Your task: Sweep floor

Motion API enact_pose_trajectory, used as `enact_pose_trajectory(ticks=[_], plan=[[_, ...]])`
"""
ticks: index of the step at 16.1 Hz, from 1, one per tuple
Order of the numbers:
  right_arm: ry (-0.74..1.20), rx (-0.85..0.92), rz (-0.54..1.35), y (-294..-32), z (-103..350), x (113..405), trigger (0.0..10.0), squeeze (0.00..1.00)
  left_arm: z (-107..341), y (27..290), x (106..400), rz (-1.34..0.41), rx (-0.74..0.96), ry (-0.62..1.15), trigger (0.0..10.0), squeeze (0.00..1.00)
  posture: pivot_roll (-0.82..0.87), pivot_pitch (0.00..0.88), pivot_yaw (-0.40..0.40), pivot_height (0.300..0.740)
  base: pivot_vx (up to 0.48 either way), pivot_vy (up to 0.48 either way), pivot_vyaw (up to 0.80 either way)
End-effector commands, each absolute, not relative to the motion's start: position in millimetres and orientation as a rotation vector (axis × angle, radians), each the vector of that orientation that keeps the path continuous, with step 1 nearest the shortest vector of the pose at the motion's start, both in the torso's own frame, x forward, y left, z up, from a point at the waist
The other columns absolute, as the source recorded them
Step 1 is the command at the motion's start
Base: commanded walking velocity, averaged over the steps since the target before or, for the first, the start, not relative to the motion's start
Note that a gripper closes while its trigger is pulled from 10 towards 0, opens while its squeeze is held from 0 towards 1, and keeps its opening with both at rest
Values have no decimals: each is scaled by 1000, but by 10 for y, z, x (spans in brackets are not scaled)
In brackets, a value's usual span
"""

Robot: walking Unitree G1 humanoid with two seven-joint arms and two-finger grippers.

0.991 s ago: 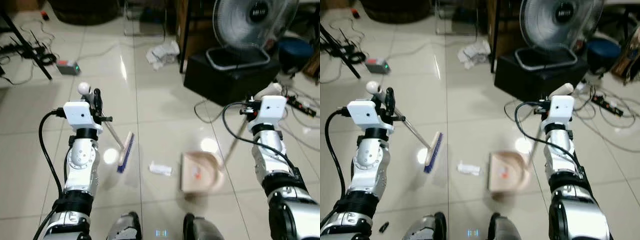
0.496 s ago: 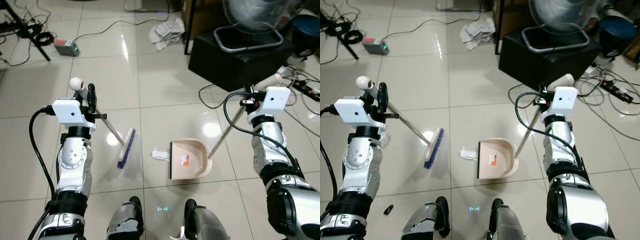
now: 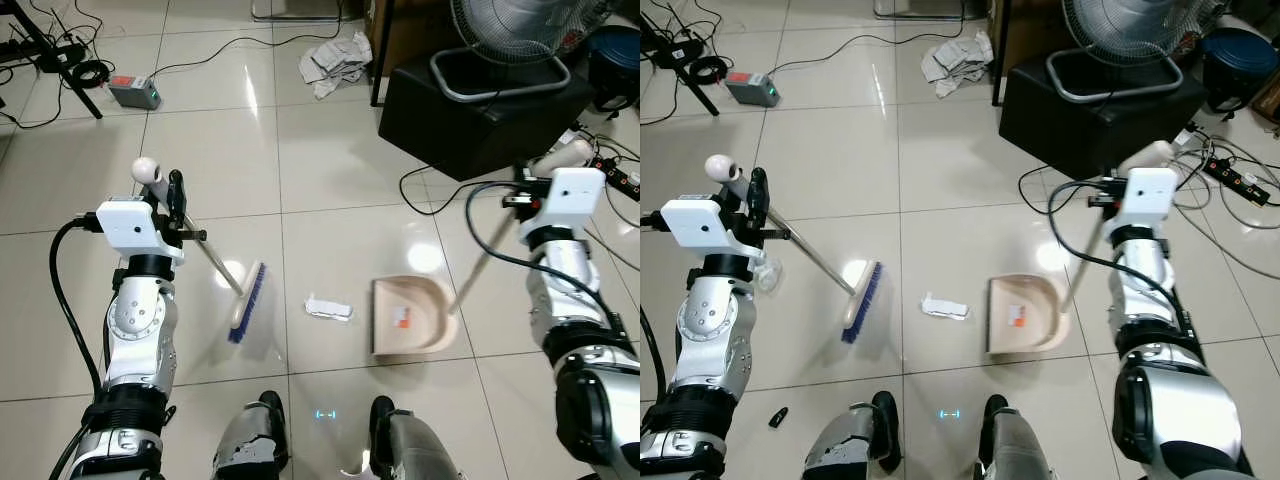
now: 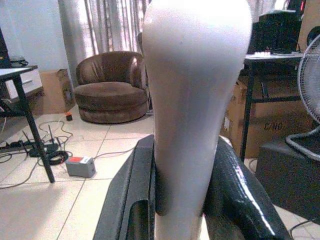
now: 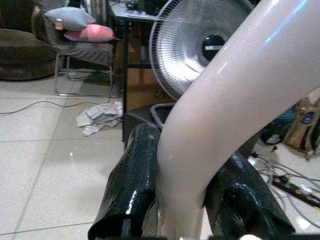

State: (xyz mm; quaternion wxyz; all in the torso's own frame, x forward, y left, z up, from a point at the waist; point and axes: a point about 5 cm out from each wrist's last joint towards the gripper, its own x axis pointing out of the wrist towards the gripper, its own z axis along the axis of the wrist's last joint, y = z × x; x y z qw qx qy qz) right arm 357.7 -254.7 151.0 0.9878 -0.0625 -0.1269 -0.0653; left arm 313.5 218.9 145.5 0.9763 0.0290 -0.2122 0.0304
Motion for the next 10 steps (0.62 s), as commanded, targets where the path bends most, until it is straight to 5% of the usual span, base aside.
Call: enact_pose_trajectory(ticks=[1,10], plan=[[-284,-145,-142,-2578,1570,3579,10000,0,1449,2261,3085,85,70,-440,10000,0,58,289,26,740,0,0,0],[-357,-194,-223,-2714,1675,3526,10000,0,1656,2211,3090,15,71,-487,10000,0,138,434,50,740,0,0,0]])
